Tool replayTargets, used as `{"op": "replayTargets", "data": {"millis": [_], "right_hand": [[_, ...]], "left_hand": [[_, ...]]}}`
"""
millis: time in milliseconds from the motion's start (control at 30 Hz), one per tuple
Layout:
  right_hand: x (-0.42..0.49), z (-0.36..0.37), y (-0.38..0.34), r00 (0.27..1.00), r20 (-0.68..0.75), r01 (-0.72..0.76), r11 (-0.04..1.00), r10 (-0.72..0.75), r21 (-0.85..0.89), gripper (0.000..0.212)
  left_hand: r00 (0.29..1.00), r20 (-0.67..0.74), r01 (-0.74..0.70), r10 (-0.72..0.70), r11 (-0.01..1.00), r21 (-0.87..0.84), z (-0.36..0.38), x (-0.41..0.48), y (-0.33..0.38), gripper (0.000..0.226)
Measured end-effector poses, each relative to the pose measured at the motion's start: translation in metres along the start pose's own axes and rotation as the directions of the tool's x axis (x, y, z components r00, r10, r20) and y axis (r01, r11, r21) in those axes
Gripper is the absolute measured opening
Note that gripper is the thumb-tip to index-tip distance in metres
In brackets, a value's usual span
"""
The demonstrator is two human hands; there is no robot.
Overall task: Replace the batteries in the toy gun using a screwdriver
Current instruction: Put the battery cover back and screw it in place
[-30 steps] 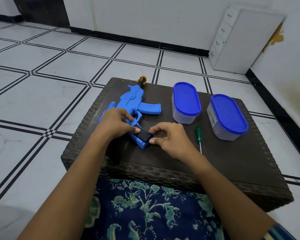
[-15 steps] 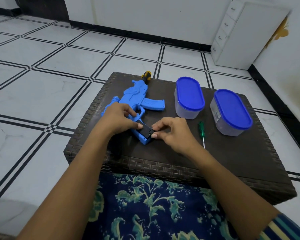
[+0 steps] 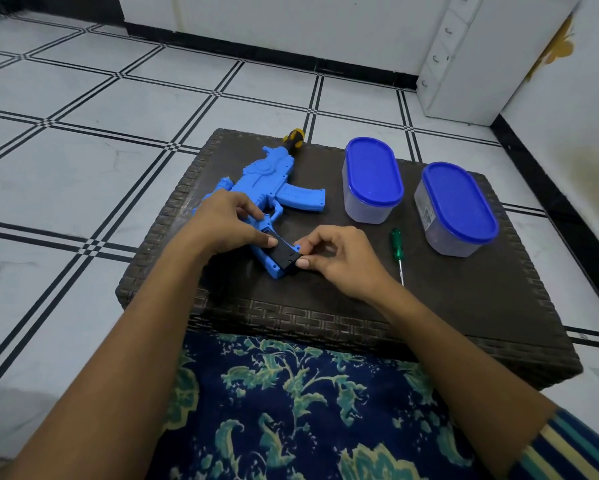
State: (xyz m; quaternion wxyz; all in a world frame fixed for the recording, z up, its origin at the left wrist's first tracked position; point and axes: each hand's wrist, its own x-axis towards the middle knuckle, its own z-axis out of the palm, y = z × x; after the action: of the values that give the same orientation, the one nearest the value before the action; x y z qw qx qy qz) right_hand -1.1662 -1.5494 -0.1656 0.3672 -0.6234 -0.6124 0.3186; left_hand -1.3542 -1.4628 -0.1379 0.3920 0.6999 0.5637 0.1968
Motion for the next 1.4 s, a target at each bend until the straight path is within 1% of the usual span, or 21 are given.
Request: {"op": "replayTargets", "data": {"millis": [167,267,367,467,500,533,567,600,667,733,900,1000,1067,1133,1167,1200,1233,1267,1333,1367,1400], "right_hand": [[0.002,0.002,0.0,1.0,-0.016,0.002,1.0,-0.002,0.01,0.012],[0.003,0.003,0.0,1.0,-0.008,0.009,1.0,-0.009,-0.017,0.007],[0.004,0.005,-0.002,1.0,-0.023,0.006,0.999,-0.007,-0.046,0.009],[0.008,0.005,-0.001,0.999,-0.046,-0.027,0.997,0.024,-0.072,0.015],[0.009,0.005,-0.001,0.999,-0.026,-0.047,0.998,0.046,-0.045,0.022],[0.009,0.005,-0.002,0.998,0.013,-0.054,0.998,0.054,-0.021,0.035],[0.01,0.005,-0.002,0.997,0.058,-0.043,0.999,0.043,-0.005,0.047],[0.01,0.004,-0.002,0.995,0.096,-0.015,1.0,0.017,-0.025,0.052],[0.012,0.004,-0.003,0.99,0.139,0.038,0.996,-0.027,-0.076,0.046],[0.013,0.003,-0.003,0.992,0.126,0.036,0.994,-0.023,-0.103,0.038],[0.014,0.005,-0.004,0.997,0.073,0.004,0.988,0.008,-0.155,0.024],[0.011,0.002,-0.01,0.996,0.084,-0.008,0.987,0.022,-0.164,0.025],[0.009,0.001,-0.014,0.993,0.114,-0.013,0.977,0.038,-0.214,0.031],[0.007,-0.003,-0.019,0.989,0.129,-0.042,0.964,0.078,-0.262,0.039],[0.006,-0.005,-0.021,0.99,0.099,-0.069,0.957,0.101,-0.282,0.038],[0.004,-0.009,-0.023,0.992,0.021,-0.112,0.94,0.125,-0.323,0.032],[0.003,-0.016,-0.022,0.984,-0.091,-0.176,0.9,0.152,-0.4,0.025],[0.002,-0.023,-0.021,0.96,-0.219,-0.266,0.828,0.178,-0.494,0.024],[-0.001,-0.039,-0.017,0.889,-0.4,-0.442,0.652,0.224,-0.616,0.038],[-0.002,-0.046,-0.014,0.856,-0.447,-0.506,0.601,0.259,-0.619,0.043],[-0.001,-0.051,-0.011,0.829,-0.463,-0.553,0.576,0.313,-0.602,0.045]], "left_hand": [[1.0,0.005,-0.004,0.004,1.0,-0.003,0.0,0.0,0.0,0.035],[1.0,0.001,-0.005,0.005,1.0,0.003,0.0,0.0,0.0,0.033],[1.0,0.004,-0.017,0.017,1.0,0.015,-0.002,0.001,0.0,0.033],[1.0,0.004,-0.019,0.019,0.999,0.035,-0.002,0.001,0.0,0.033],[1.0,0.002,-0.021,0.021,0.999,0.038,-0.002,0.001,0.0,0.033],[1.0,0.001,-0.025,0.025,0.999,0.04,-0.002,0.001,0.0,0.034],[0.999,0.007,-0.034,0.033,0.999,0.043,-0.001,0.0,0.0,0.036],[0.999,0.022,-0.046,0.045,0.998,0.046,-0.001,-0.001,0.001,0.041],[0.995,0.084,-0.057,0.05,0.994,0.09,-0.002,-0.002,0.001,0.055],[0.991,0.129,-0.055,0.032,0.983,0.175,-0.001,-0.001,0.001,0.063],[0.996,0.087,-0.002,-0.015,0.982,0.191,0.004,0.004,0.004,0.053],[0.994,0.079,0.058,-0.072,0.983,0.174,0.005,0.004,0.008,0.052],[0.995,0.081,0.042,-0.055,0.988,0.148,0.005,0.003,0.005,0.051],[0.996,0.087,-0.008,-0.003,0.992,0.129,0.005,0.001,0.0,0.049],[0.996,0.089,-0.029,0.018,0.992,0.124,0.005,0.001,-0.002,0.047],[0.996,0.082,-0.038,0.028,0.992,0.117,0.006,0.0,-0.004,0.044],[0.997,0.064,-0.044,0.038,0.994,0.1,0.006,0.001,-0.004,0.039],[0.998,0.035,-0.049,0.047,0.995,0.083,0.007,0.002,-0.005,0.034],[0.999,-0.011,-0.049,0.05,0.997,0.066,0.009,0.004,-0.004,0.029],[0.999,-0.025,-0.045,0.046,0.997,0.063,0.011,0.004,-0.004,0.028],[0.999,-0.036,-0.039,0.041,0.997,0.06,0.012,0.004,-0.004,0.027]]}}
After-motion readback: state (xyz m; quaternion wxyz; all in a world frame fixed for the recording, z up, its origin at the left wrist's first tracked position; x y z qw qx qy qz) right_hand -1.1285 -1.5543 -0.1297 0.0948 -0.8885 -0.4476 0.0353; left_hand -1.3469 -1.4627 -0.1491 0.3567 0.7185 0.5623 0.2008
